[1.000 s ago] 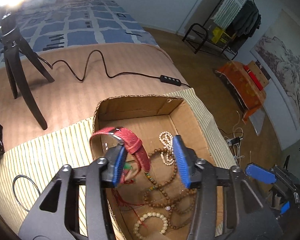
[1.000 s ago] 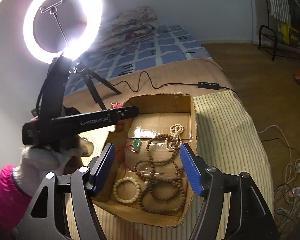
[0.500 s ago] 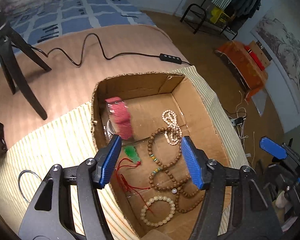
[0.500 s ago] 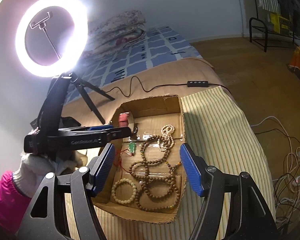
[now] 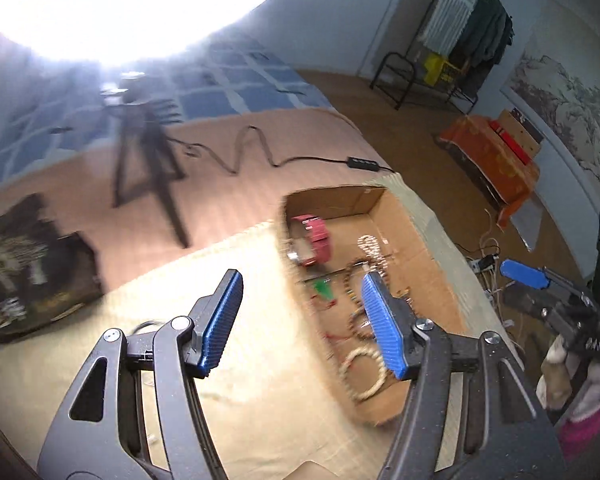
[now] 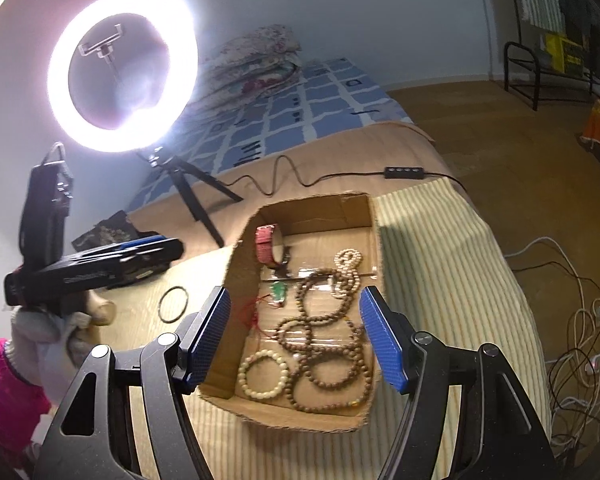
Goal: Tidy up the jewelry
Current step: 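Move both open grippers back to the pearl earring and blue bangle on the cloth, then grasp the pearl earring with the left gripper while the right gripper grasps the blue bangle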
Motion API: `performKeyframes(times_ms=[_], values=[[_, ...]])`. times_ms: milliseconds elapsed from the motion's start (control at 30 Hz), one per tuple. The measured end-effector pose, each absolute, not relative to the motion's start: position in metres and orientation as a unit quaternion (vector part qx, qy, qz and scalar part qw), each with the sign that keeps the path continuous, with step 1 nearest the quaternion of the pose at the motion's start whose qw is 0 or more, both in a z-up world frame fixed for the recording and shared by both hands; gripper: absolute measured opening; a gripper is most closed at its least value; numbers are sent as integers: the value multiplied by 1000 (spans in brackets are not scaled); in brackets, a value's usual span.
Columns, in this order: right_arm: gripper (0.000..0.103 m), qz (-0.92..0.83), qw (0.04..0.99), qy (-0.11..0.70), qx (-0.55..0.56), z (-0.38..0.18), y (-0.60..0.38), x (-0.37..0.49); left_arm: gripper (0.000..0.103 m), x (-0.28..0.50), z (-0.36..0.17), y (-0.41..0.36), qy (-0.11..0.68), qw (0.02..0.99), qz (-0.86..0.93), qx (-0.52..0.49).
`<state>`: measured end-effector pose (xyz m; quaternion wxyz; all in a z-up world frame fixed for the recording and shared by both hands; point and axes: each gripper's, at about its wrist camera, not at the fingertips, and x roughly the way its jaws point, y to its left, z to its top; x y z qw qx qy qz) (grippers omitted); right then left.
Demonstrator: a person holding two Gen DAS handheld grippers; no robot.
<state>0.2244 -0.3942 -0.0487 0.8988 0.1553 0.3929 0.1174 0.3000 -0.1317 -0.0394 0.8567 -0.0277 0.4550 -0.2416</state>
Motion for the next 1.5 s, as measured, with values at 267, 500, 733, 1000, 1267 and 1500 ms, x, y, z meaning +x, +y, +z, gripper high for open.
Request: performKeyframes(times_ms=[267,500,733,1000,1267,1500], values=[[76,160,896,391,138,-41,-354,222,63,262,-40,-52,447,872,-193,-39],[76,187,891,394,128,-39,-317,230,63,239,-67,-8,456,873,-168,-37],[76,209,884,401,118,-47,-270,243,51,223,-100,8,471,864,-174,-22],[76,213,876,421,101,-67,-220,262,38,219,-134,2,489,852,-188,-8],[76,217,868,441,72,-92,-179,277,34,221,-159,-4,494,848,-190,16],[76,212,859,462,58,-107,-163,287,29,223,-171,-4,493,847,-195,33]])
